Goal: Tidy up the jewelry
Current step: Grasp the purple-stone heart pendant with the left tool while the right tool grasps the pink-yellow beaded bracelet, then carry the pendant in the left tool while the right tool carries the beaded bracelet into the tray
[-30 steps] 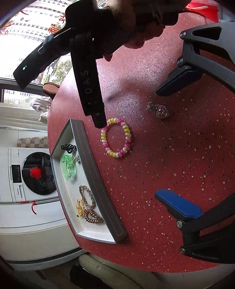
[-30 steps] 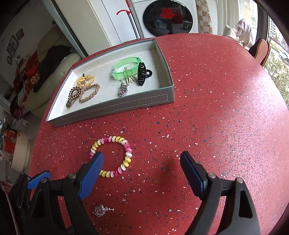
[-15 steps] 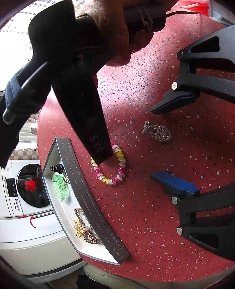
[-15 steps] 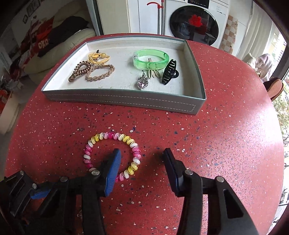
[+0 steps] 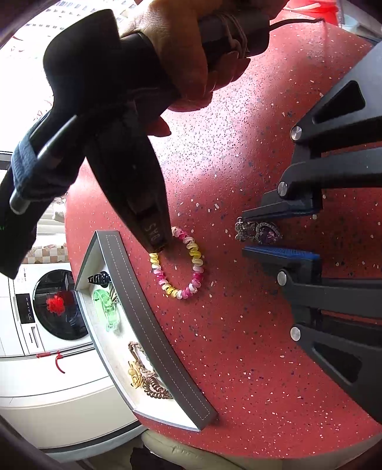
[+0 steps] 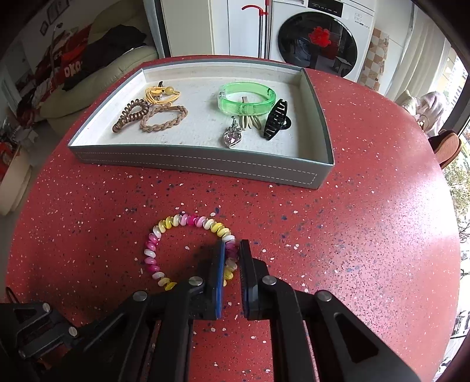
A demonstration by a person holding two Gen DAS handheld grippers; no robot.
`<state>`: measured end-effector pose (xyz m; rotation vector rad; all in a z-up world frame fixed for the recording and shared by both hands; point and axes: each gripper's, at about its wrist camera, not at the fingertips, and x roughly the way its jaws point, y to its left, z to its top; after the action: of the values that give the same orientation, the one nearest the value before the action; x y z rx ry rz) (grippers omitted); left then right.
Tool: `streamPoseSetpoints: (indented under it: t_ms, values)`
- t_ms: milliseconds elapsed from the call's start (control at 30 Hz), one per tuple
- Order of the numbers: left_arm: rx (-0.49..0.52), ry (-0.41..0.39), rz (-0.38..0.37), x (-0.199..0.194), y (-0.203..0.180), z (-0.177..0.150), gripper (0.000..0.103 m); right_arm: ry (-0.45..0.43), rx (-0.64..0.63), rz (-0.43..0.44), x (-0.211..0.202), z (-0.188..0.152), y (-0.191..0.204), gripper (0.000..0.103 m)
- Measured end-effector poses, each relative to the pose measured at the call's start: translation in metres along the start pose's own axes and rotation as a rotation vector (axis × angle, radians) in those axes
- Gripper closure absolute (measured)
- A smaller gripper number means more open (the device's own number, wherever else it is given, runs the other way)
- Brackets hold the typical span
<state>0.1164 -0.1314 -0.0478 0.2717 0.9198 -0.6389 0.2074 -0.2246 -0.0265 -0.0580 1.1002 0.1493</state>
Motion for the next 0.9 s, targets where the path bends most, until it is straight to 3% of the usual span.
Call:
streamPoseSetpoints:
  t_ms: [367, 900]
  values:
    - [-0.076, -0.004, -0.038, -0.006, 0.017, 0.002, 0.068, -0.026, 0.072, 0.013, -0.011, -0.006, -0.009, 0.093]
    - [-0.155, -0.068, -0.006, -0.028, 0.060, 0.009, 0.068, -0.092, 0.204, 0.058, -0.036, -0.017, -0.017, 0.093]
